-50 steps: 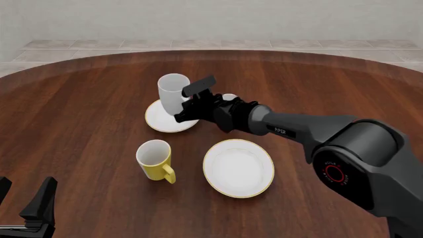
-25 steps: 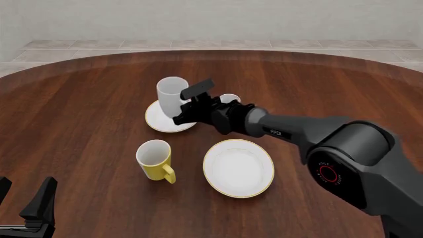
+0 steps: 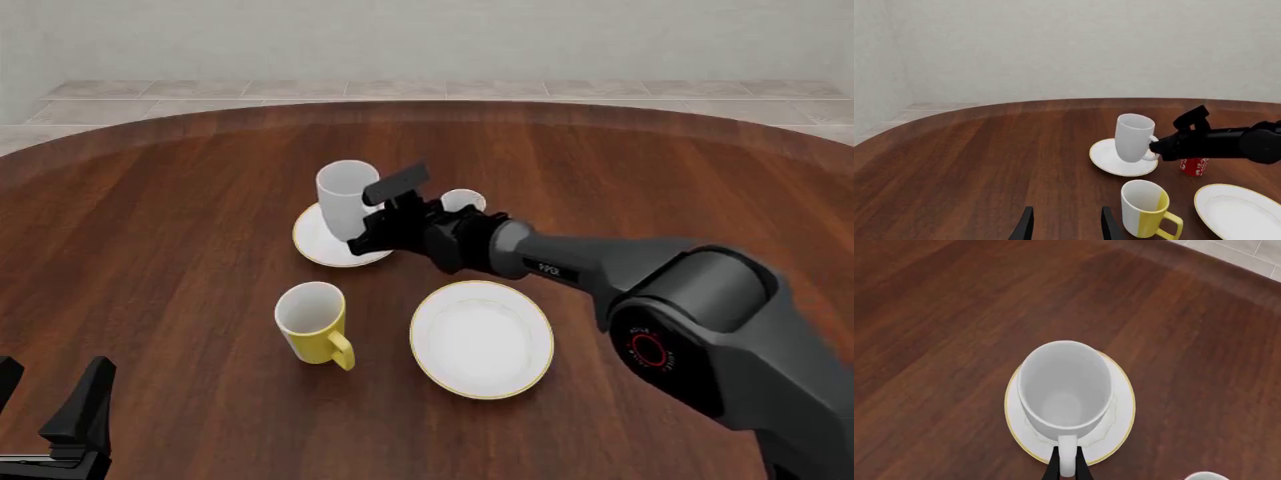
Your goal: Put the white mug on the left plate.
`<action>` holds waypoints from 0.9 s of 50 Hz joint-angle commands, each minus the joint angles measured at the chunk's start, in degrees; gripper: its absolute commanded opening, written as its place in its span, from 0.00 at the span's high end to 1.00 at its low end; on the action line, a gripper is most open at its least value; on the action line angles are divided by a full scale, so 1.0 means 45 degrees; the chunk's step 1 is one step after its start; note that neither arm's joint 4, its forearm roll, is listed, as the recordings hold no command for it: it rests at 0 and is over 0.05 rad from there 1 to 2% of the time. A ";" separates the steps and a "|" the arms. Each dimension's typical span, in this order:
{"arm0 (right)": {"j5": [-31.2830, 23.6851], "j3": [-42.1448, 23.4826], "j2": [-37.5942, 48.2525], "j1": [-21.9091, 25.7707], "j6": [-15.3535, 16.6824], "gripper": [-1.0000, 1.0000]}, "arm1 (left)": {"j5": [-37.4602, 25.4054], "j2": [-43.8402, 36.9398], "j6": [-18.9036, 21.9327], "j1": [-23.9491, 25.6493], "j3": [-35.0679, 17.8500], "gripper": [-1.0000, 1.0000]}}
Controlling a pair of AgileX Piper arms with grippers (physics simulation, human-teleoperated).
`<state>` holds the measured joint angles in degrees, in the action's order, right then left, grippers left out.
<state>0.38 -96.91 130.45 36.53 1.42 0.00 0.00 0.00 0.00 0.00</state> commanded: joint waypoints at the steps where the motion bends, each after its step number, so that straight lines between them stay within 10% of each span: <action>1: 0.0024 -0.0161 0.0161 -0.0015 -0.0163 1.00 | 0.0000 0.0000 0.0000 0.0000 0.0000 0.00; 45: -0.0026 -0.0414 0.0547 -0.0136 -0.0242 1.00 | 0.0000 0.0000 0.0000 0.0000 0.0000 0.00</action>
<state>0.22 -98.40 132.86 35.94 0.69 0.00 0.00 0.00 0.00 0.00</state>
